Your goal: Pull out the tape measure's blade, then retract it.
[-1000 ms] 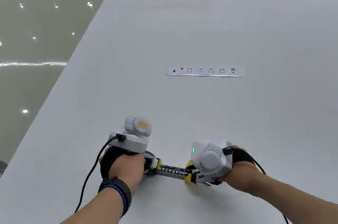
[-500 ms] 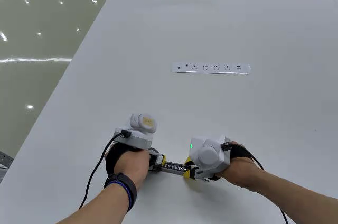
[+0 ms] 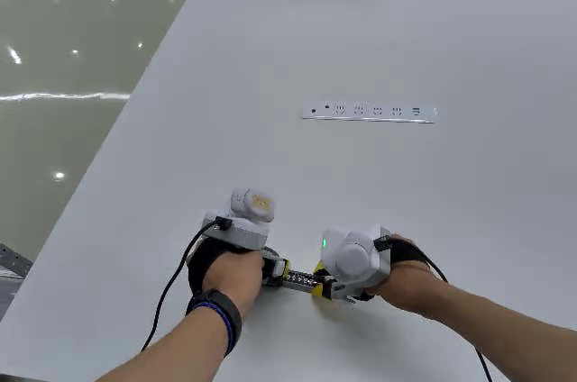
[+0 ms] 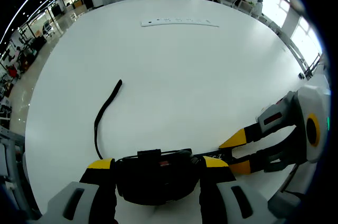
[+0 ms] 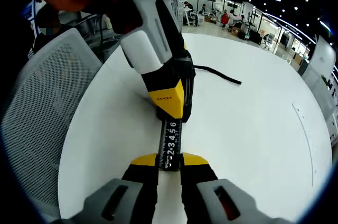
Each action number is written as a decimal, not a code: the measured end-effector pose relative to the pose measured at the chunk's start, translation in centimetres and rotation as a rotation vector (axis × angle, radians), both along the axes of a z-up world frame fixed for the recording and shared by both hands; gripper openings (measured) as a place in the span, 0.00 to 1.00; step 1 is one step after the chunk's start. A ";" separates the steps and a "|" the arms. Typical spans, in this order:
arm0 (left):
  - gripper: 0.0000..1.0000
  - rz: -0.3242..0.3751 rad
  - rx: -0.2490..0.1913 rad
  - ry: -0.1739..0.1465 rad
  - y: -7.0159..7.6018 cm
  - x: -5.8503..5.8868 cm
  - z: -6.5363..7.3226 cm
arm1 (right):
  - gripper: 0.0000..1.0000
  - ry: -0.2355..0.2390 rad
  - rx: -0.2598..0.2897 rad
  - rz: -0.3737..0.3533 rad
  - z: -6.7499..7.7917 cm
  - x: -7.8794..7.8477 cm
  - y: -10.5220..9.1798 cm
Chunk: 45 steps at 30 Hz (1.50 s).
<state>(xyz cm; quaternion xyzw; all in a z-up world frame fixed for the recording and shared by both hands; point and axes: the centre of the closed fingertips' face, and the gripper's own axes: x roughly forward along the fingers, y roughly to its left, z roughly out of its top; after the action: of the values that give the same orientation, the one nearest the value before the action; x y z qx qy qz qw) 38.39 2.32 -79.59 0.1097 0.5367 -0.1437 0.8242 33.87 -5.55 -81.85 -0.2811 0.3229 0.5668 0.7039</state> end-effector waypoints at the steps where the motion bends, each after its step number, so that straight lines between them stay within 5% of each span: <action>1: 0.61 0.000 0.000 0.000 0.0 0.0 0.0 | 0.14 0.000 0.000 0.001 0.0 0.0 0.1; 29: 0.61 0.005 -0.001 -0.003 0.2 -0.1 0.0 | 0.14 -0.014 0.027 0.031 0.1 0.4 1.8; 38: 0.61 0.001 -0.005 -0.006 0.2 -0.1 0.0 | 0.22 0.001 0.058 -0.019 -0.5 -0.3 0.4; 45: 0.61 -0.010 -0.004 -0.005 0.3 0.0 0.0 | 0.16 0.008 0.102 -0.067 -0.4 -0.1 0.3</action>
<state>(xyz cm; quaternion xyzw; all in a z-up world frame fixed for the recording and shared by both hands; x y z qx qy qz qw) 38.38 2.60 -79.60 0.1108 0.5337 -0.1486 0.8251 33.81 -5.29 -82.29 -0.2313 0.3057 0.5598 0.7346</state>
